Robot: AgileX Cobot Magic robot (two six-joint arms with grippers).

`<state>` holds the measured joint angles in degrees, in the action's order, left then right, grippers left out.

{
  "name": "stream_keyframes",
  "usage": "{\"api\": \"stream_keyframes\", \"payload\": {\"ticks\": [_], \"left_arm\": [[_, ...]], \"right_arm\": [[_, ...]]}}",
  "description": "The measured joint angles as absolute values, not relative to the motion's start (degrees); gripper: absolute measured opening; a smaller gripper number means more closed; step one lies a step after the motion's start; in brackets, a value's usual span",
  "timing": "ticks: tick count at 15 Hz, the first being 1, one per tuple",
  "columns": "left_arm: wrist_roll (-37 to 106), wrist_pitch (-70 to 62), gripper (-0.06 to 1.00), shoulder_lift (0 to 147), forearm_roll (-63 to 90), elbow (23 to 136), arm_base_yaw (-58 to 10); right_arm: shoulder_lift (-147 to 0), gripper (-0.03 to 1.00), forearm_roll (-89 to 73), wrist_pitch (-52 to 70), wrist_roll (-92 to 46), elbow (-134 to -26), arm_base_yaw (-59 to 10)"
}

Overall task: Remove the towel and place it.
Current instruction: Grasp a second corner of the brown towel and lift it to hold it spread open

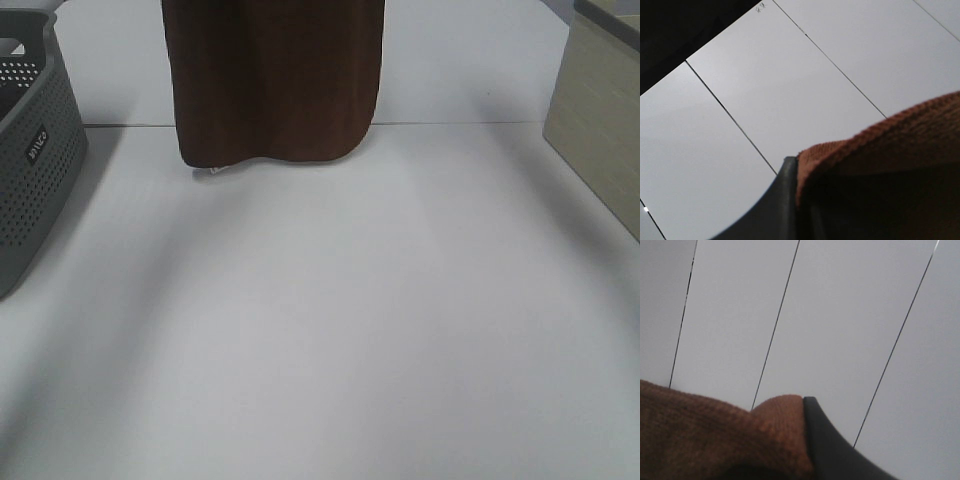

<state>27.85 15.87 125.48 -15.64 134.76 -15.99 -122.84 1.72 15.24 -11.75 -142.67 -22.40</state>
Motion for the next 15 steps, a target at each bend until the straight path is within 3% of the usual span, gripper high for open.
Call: {"api": "stream_keyframes", "payload": {"ticks": [4,8,12,15], "left_arm": [[22.4,17.48,0.0,136.19,-15.7,148.05,-14.55],[20.34,14.78,0.0,139.4,-16.9,150.97,-14.55],[19.94,10.08,0.0,139.52,-17.42,151.03,-14.84],[19.88,-1.03,0.0,139.4,-16.62,151.03,-16.1]], "right_arm": [[-125.54,0.01,-3.67,8.71,-11.8,-142.67,-19.19],[-127.48,0.01,-4.3,9.4,-11.86,-142.67,-18.85],[-127.48,0.01,-5.04,14.84,-11.86,-142.67,-17.93],[-126.85,0.01,-5.39,23.32,-11.86,-142.67,-17.93]]}}
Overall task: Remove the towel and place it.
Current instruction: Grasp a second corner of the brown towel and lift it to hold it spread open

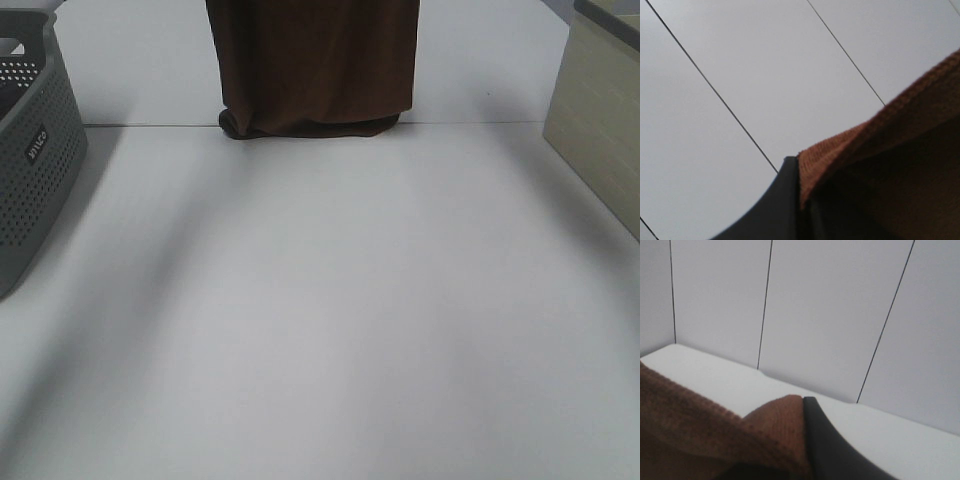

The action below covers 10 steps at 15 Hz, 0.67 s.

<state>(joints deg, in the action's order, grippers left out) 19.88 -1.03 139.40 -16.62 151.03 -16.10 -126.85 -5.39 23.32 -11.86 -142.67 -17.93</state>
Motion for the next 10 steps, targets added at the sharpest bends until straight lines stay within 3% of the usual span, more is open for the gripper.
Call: {"api": "stream_keyframes", "payload": {"ticks": [5,7,10], "left_arm": [[20.4,-28.36,0.0,135.79,-8.54,151.03,-18.51],[20.57,-50.25,0.0,132.58,-4.53,151.03,-18.79],[19.14,-63.83,0.0,129.32,-0.86,151.03,-18.79]], "right_arm": [[-122.61,0.01,-5.5,43.14,-11.8,-142.67,-17.93],[-121.93,0.01,-7.45,58.04,-11.86,-142.67,-17.93],[-120.38,0.01,-7.96,68.81,-11.92,-142.67,-17.93]]}}
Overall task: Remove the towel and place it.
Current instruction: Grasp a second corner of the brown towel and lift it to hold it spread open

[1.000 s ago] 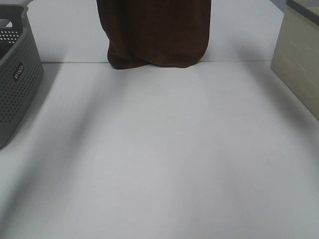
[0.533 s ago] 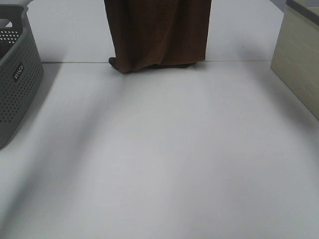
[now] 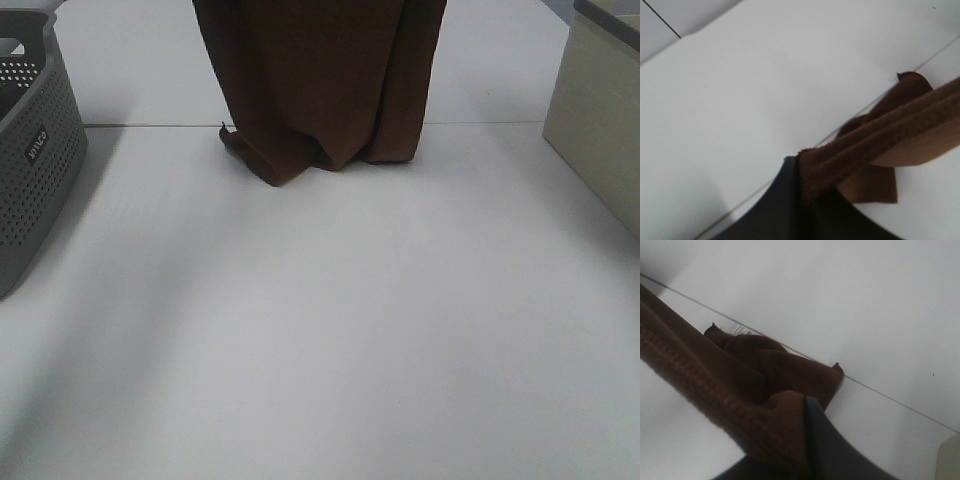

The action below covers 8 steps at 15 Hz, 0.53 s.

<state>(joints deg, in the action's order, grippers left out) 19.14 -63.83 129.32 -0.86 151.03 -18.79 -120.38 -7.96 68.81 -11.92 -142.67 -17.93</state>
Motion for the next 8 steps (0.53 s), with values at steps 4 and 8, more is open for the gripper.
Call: {"api": "stream_keyframes", "payload": {"ticks": [4,8], "left_arm": [[18.45,-69.27,0.0,126.62,0.97,150.29,-18.91],[18.45,-69.21,0.0,115.39,1.66,132.12,-19.02]], "right_arm": [[-118.14,0.01,-8.88,69.84,-12.2,-142.49,-17.93],[-110.29,0.01,-10.37,69.84,-11.86,-130.23,-17.93]]}}
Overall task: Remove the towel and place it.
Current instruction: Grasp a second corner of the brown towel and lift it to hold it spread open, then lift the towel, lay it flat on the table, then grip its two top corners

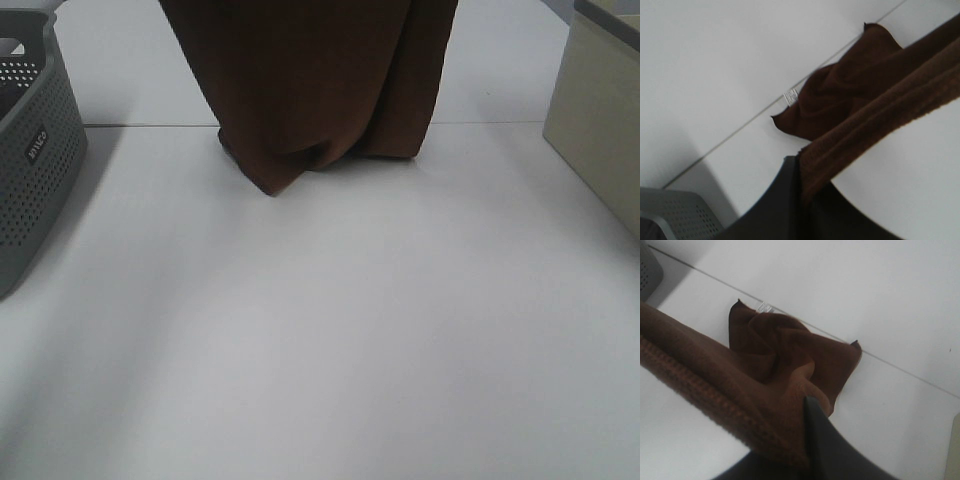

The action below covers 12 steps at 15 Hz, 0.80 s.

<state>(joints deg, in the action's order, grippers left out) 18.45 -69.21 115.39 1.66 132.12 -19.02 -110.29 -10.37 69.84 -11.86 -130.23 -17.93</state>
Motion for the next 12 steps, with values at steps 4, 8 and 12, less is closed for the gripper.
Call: {"api": "stream_keyframes", "payload": {"ticks": [4,8,12], "left_arm": [[18.45,-68.93,0.0,99.52,3.21,113.45,-19.54],[18.45,-68.75,0.0,87.09,2.23,101.47,-19.77],[19.6,-68.47,0.0,82.39,6.36,90.76,-19.77]], "right_arm": [[-98.55,0.01,-12.38,69.73,-11.86,-113.45,-18.56],[-86.0,0.01,-12.95,69.56,-11.92,-98.55,-18.56],[-80.67,0.01,-13.41,69.21,-11.92,-90.58,-18.56]]}}
